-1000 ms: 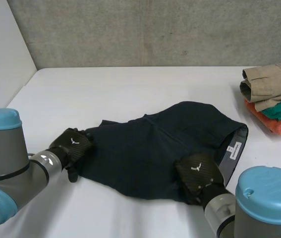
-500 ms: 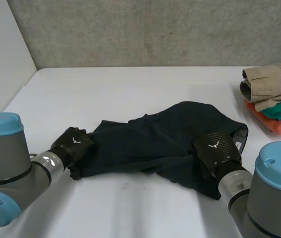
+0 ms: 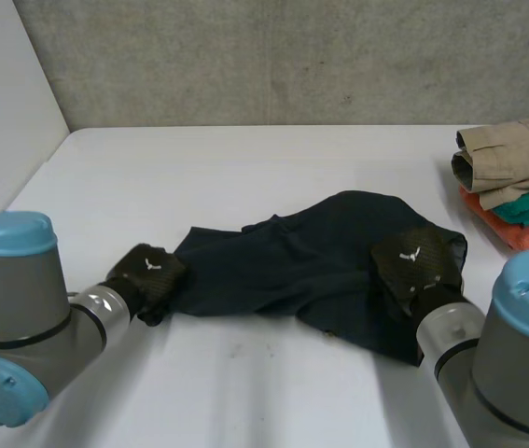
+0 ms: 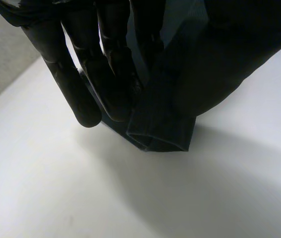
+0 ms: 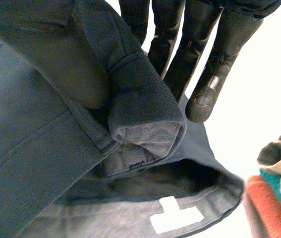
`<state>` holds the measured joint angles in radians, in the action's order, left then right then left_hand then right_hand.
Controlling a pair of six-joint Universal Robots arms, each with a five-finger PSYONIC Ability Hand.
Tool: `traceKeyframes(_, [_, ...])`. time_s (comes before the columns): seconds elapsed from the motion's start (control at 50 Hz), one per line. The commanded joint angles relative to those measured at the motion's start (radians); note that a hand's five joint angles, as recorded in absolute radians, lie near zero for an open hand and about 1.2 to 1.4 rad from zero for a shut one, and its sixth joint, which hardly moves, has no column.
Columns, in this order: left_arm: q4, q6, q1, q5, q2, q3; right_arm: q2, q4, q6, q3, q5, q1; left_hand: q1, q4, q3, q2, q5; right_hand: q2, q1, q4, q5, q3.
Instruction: Fold the laundry.
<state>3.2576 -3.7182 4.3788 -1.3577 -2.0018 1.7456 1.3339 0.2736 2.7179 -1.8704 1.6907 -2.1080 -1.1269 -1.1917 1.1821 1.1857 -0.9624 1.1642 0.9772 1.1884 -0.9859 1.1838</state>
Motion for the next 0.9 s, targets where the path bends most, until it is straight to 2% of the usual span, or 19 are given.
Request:
traceKeyframes(0.02, [-0.111,0.104,-0.013,-0.012,0.207,-0.021,0.137,-0.144,-0.133,0.088,-0.008,0.026,-0.269,-0.205,0.214,0.211,-0.259,0.232,0.419,0.208,-0.236,0.213])
traceKeyframes(0.12, [-0.176,0.115,-0.022,-0.015,0.382,-0.040,0.197,-0.332,-0.291,0.186,-0.029,0.078,-0.269,-0.205,0.214,0.211,-0.259,0.232,0.419,0.208,-0.236,0.213])
traceKeyframes(0.22, [-0.176,0.138,-0.057,-0.017,0.408,-0.038,0.185,-0.514,-0.389,0.287,-0.101,0.121,-0.269,-0.205,0.214,0.211,-0.259,0.232,0.419,0.208,-0.236,0.213])
traceKeyframes(0.26, [-0.174,0.138,-0.074,-0.018,0.376,-0.043,0.140,-0.545,-0.392,0.313,-0.120,0.134,-0.269,-0.205,0.214,0.211,-0.259,0.232,0.419,0.208,-0.236,0.213])
traceKeyframes(0.32, [-0.157,0.133,-0.114,-0.043,0.246,-0.103,-0.004,-0.582,-0.394,0.387,-0.131,0.141,-0.269,-0.205,0.214,0.211,-0.259,0.232,0.419,0.208,-0.236,0.213])
traceKeyframes(0.42, [-0.145,0.126,-0.142,-0.165,0.031,-0.297,-0.140,-0.576,-0.392,0.497,-0.131,0.141,-0.269,-0.205,0.214,0.211,-0.259,0.232,0.419,0.208,-0.236,0.213])
traceKeyframes(0.44, [-0.136,0.115,-0.143,-0.208,-0.024,-0.380,-0.177,-0.558,-0.394,0.543,-0.131,0.141,-0.269,-0.205,0.214,0.211,-0.259,0.232,0.419,0.208,-0.236,0.213])
traceKeyframes(0.48, [-0.122,0.103,-0.142,-0.234,-0.069,-0.469,-0.212,-0.524,-0.394,0.598,-0.128,0.138,-0.269,-0.205,0.214,0.211,-0.259,0.232,0.419,0.208,-0.236,0.213])
traceKeyframes(0.56, [-0.009,0.055,-0.142,-0.244,-0.129,-0.671,-0.243,-0.349,-0.391,0.718,-0.112,0.134,-0.269,-0.205,0.214,0.211,-0.259,0.232,0.419,0.208,-0.236,0.213])
traceKeyframes(0.58, [0.073,0.034,-0.142,-0.244,-0.133,-0.737,-0.243,-0.296,-0.391,0.737,-0.109,0.134,-0.269,-0.205,0.214,0.211,-0.259,0.232,0.419,0.208,-0.236,0.213])
traceKeyframes(0.6, [0.121,0.021,-0.142,-0.242,-0.133,-0.764,-0.239,-0.169,-0.392,0.767,-0.108,0.132,-0.269,-0.205,0.214,0.211,-0.259,0.232,0.419,0.208,-0.236,0.213])
traceKeyframes(0.64, [0.244,0.001,-0.140,-0.244,-0.132,-0.814,-0.230,-0.023,-0.391,0.786,-0.109,0.131,-0.269,-0.205,0.214,0.211,-0.259,0.232,0.419,0.208,-0.236,0.213])
traceKeyframes(0.66, [0.361,-0.009,-0.134,-0.253,-0.130,-0.856,-0.222,0.058,-0.391,0.789,-0.109,0.131,-0.269,-0.205,0.214,0.211,-0.259,0.232,0.419,0.208,-0.236,0.213])
traceKeyframes(0.68, [0.423,-0.014,-0.134,-0.250,-0.129,-0.868,-0.205,0.223,-0.394,0.793,-0.106,0.131,-0.269,-0.205,0.214,0.211,-0.259,0.232,0.419,0.208,-0.236,0.213])
traceKeyframes(0.72, [0.587,-0.020,-0.131,-0.254,-0.112,-0.893,-0.194,0.384,-0.397,0.792,-0.112,0.129,-0.269,-0.205,0.214,0.211,-0.259,0.232,0.419,0.208,-0.236,0.213])
traceKeyframes(0.74, [0.635,-0.019,-0.125,-0.258,-0.100,-0.903,-0.193,0.520,-0.397,0.800,-0.115,0.129,-0.269,-0.205,0.214,0.211,-0.259,0.232,0.419,0.208,-0.236,0.213])
traceKeyframes(0.8, [0.691,-0.020,-0.119,-0.258,-0.071,-0.910,-0.196,0.601,-0.399,0.815,-0.121,0.125,-0.269,-0.205,0.214,0.211,-0.259,0.232,0.419,0.208,-0.236,0.213])
traceKeyframes(0.9, [0.637,-0.017,-0.119,-0.258,-0.060,-0.861,-0.219,0.547,-0.397,0.846,-0.125,0.123,-0.269,-0.205,0.214,0.211,-0.259,0.232,0.419,0.208,-0.236,0.213])
